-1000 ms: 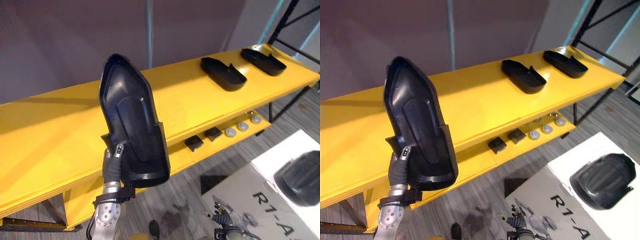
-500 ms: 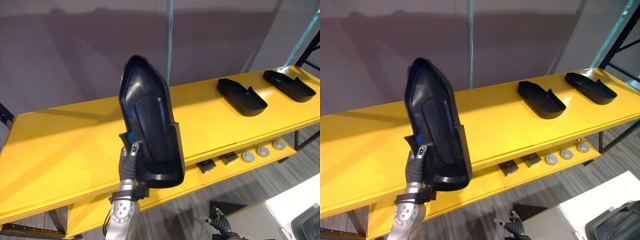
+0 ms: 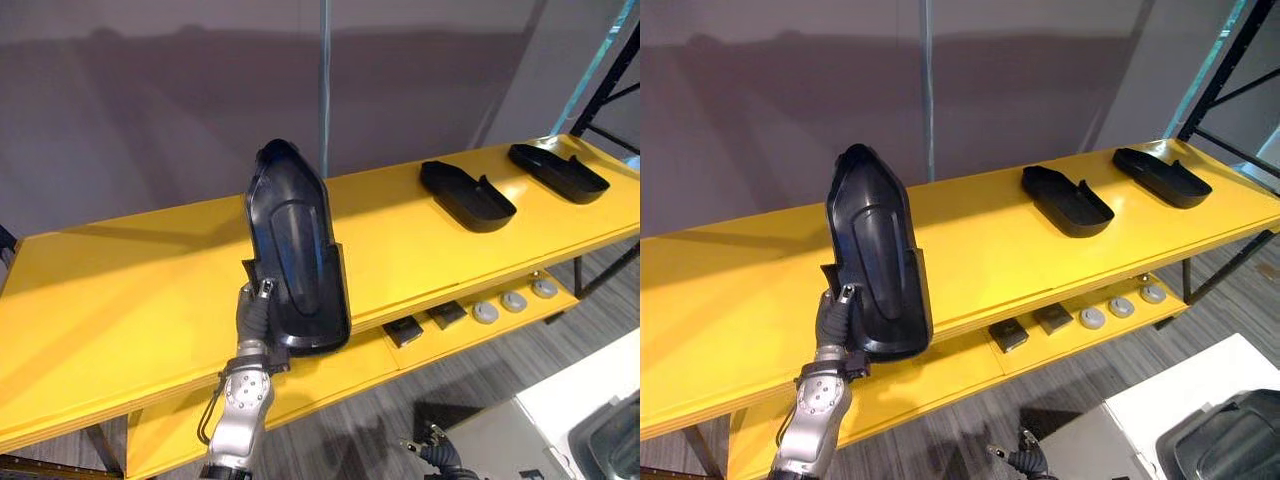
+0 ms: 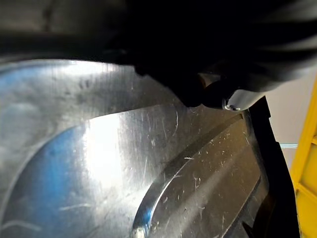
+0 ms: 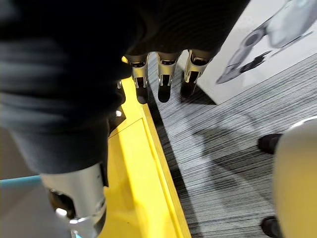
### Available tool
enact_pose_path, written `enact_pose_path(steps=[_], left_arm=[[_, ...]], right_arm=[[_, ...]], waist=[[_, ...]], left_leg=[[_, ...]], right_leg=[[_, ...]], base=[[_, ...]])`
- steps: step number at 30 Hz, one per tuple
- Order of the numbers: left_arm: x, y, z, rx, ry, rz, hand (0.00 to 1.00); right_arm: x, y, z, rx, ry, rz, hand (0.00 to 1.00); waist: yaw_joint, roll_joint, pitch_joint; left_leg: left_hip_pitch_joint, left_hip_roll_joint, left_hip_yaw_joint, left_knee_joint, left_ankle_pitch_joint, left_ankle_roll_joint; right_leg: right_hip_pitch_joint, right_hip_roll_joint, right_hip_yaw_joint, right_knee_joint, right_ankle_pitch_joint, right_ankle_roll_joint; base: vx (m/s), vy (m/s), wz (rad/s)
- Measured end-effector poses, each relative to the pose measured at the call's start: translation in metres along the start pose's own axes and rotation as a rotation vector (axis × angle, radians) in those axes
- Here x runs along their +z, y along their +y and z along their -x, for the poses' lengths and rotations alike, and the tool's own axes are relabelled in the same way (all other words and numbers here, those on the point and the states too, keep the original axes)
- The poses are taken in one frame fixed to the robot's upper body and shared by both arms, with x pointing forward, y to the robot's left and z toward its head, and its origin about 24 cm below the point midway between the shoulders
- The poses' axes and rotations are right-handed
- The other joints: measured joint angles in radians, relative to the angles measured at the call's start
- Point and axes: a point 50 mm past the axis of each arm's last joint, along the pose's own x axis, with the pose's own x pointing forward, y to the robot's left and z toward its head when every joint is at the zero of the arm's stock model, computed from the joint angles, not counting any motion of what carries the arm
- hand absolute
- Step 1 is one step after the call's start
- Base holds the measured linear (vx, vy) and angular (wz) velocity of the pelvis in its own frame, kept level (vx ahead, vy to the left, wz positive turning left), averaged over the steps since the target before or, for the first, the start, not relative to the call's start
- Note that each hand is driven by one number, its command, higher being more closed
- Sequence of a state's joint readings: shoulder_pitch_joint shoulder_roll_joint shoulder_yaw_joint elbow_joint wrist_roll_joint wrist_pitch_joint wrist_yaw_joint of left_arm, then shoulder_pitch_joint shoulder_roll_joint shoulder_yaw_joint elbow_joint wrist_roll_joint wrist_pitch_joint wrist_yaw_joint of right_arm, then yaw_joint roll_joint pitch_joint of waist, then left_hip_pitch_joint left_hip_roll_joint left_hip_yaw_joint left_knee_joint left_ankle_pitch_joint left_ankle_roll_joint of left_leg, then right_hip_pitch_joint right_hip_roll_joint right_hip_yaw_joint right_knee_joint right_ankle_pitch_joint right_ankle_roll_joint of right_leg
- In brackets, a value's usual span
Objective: Walk over and take plastic housings, then place them on the shelf
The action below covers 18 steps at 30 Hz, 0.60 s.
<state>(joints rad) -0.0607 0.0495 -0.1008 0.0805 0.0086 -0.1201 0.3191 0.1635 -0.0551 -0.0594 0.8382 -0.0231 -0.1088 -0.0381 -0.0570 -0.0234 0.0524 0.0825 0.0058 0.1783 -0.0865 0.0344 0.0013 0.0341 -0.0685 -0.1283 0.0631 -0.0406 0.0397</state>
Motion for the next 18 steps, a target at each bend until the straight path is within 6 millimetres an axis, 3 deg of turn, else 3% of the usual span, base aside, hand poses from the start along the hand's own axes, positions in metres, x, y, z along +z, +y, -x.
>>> enact_pose_path(steps=[6, 14, 18], left_arm=[[0.01, 0.008, -0.038, 0.056, -0.024, -0.071, 1.0], [0.009, -0.002, -0.065, 0.075, 0.051, -0.037, 1.0], [0.015, -0.003, -0.078, 0.074, 0.053, -0.04, 1.0]], right_arm=[[0.003, -0.003, -0.001, -0.007, -0.008, 0.007, 0.0], [0.006, -0.001, -0.002, -0.001, -0.02, 0.008, 0.0], [0.018, 0.001, -0.004, 0.008, -0.067, 0.011, 0.0]], waist=[[-0.038, 0.0, 0.014], [-0.054, 0.001, 0.023], [-0.077, 0.001, 0.045]], left_leg=[[-0.048, 0.003, -0.015, -0.005, 0.014, -0.013], [-0.08, 0.012, -0.015, -0.004, 0.026, -0.01], [-0.088, 0.012, -0.012, 0.0, 0.027, -0.011]], right_leg=[[-0.015, 0.007, -0.019, -0.05, 0.028, -0.004], [-0.038, 0.016, -0.028, -0.059, 0.039, -0.012], [-0.039, 0.017, -0.027, -0.074, 0.039, -0.012]], base=[[-0.14, -0.007, 0.07], [0.03, -0.017, 0.01], [0.05, -0.016, -0.01]])
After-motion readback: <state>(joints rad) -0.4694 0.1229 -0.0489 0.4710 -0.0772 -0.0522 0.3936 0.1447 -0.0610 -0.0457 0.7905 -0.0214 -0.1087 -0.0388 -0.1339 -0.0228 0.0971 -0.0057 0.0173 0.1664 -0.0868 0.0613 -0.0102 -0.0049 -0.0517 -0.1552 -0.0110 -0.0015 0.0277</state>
